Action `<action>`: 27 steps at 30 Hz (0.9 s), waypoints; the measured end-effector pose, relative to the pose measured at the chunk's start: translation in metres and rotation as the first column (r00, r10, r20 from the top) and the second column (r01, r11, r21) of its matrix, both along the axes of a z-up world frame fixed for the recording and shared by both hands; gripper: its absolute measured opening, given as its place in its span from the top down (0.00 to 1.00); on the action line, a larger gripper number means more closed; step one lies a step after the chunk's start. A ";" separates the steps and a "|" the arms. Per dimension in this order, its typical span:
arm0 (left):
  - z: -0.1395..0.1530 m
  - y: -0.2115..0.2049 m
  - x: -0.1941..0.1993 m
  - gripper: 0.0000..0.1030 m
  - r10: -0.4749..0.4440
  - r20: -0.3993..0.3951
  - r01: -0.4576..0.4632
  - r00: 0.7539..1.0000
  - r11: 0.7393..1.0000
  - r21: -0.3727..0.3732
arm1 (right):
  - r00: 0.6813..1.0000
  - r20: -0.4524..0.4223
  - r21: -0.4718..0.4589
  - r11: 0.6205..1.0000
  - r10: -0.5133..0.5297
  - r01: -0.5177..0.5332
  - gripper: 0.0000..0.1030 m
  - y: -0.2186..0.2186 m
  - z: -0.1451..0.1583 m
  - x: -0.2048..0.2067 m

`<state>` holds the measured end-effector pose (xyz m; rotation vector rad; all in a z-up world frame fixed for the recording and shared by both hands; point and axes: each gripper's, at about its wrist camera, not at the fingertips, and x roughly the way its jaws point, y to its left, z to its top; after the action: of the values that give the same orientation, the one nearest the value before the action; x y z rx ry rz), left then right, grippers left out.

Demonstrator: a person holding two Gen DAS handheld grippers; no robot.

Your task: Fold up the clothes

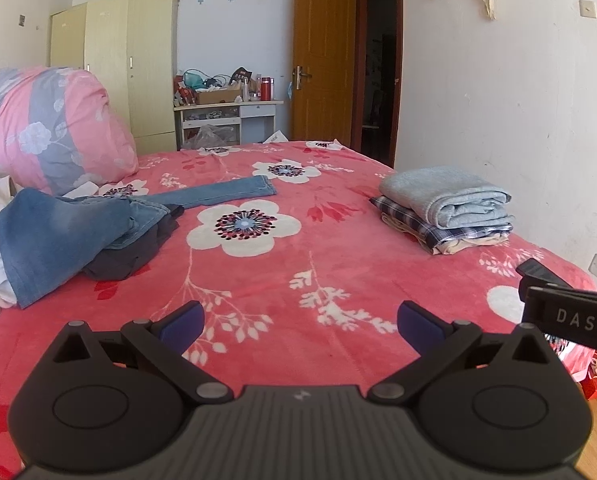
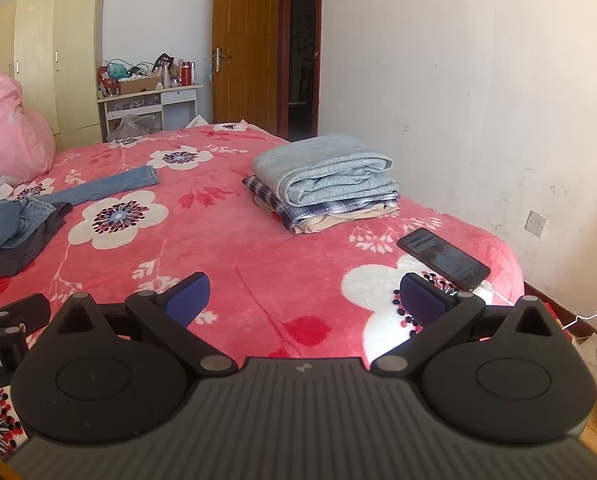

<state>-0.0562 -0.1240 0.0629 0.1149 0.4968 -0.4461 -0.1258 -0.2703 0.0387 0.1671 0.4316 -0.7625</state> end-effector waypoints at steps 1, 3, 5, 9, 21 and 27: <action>0.000 -0.002 -0.001 0.00 -0.003 -0.001 0.003 1.000 1.000 -0.001 | 1.000 -0.001 0.001 1.000 -0.002 0.002 0.01 -0.002 0.000 -0.001; -0.001 -0.006 -0.002 0.00 -0.008 -0.005 0.008 1.000 1.000 -0.002 | 1.000 -0.006 0.002 1.000 -0.008 0.008 0.01 -0.005 -0.001 -0.003; -0.002 -0.009 -0.003 0.00 -0.014 -0.008 0.013 1.000 1.000 -0.003 | 1.000 -0.007 0.003 1.000 -0.014 0.014 0.01 -0.007 -0.001 -0.004; -0.004 -0.014 -0.004 0.00 -0.019 -0.014 0.018 1.000 1.000 -0.006 | 1.000 -0.009 -0.002 1.000 -0.025 0.025 0.01 -0.011 -0.002 -0.007; -0.008 -0.029 -0.011 0.00 -0.030 -0.025 0.029 0.999 0.999 -0.020 | 0.998 -0.018 -0.011 0.998 -0.065 0.064 0.01 -0.024 0.000 -0.017; -0.005 -0.033 -0.011 0.00 -0.012 -0.009 0.012 1.000 1.000 -0.013 | 0.998 -0.020 -0.012 0.998 -0.062 0.061 0.01 -0.025 0.000 -0.018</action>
<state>-0.0676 -0.1575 0.0575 0.1033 0.5019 -0.4619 -0.1440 -0.2951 0.0386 0.1628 0.4435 -0.8275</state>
